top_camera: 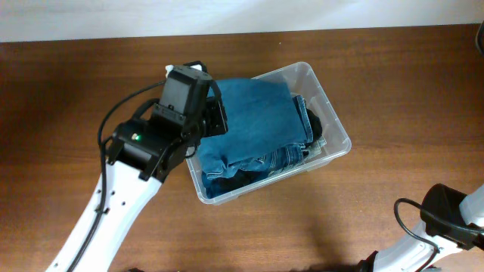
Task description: Pack container
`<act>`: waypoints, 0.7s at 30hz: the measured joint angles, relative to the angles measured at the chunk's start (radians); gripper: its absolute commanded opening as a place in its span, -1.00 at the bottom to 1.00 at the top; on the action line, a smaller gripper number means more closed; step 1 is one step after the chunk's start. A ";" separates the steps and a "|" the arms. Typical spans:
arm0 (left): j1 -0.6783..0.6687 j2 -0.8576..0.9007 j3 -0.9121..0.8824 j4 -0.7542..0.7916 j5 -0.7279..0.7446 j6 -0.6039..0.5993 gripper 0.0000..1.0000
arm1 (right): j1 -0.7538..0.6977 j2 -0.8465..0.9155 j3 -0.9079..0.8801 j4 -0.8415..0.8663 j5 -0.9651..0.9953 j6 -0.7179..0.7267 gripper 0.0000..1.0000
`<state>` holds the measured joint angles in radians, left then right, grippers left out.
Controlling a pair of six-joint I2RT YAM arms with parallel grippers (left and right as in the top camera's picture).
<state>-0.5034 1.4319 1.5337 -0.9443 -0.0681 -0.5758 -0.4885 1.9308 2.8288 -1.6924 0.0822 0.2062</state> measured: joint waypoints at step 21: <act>-0.066 0.550 0.092 -0.336 0.028 0.061 -0.99 | 0.000 0.000 0.000 0.000 0.000 0.000 0.96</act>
<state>-0.5697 1.9816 1.6253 -1.2804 -0.0399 -0.5152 -0.4885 1.9308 2.8288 -1.6920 0.0826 0.2062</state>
